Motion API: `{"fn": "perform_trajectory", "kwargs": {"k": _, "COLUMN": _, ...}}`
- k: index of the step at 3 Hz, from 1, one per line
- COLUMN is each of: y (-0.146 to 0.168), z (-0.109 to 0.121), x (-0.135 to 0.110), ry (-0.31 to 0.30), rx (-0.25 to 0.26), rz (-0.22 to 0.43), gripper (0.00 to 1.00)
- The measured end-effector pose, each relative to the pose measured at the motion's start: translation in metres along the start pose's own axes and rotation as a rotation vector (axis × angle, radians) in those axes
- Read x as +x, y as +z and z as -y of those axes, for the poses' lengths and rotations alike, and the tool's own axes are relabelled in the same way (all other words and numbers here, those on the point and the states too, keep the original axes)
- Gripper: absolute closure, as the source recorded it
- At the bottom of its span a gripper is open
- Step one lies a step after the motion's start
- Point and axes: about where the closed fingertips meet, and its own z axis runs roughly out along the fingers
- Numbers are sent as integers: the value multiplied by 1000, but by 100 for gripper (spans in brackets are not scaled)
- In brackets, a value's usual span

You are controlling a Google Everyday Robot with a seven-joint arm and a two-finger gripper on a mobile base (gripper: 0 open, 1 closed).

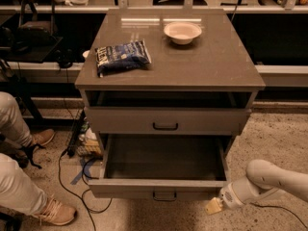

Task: Close middle drawer

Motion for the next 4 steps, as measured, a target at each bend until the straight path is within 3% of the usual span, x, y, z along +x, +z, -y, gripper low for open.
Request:
{"fn": "perform_trajectory", "kwargs": {"k": 2, "y": 17, "z": 11, "x": -32, "ry": -15, "rx": -29, "rz": 80, "gripper": 100}}
{"fn": "perform_trajectory", "kwargs": {"k": 3, "y": 17, "z": 10, "x": -32, "ry": -15, "rx": -29, "rz": 80, "gripper": 100}}
{"fn": "perform_trajectory", "kwargs": {"k": 4, "y": 12, "z": 17, "x": -77, "ry": -51, "rx": -36, "rz": 177, "gripper": 100}}
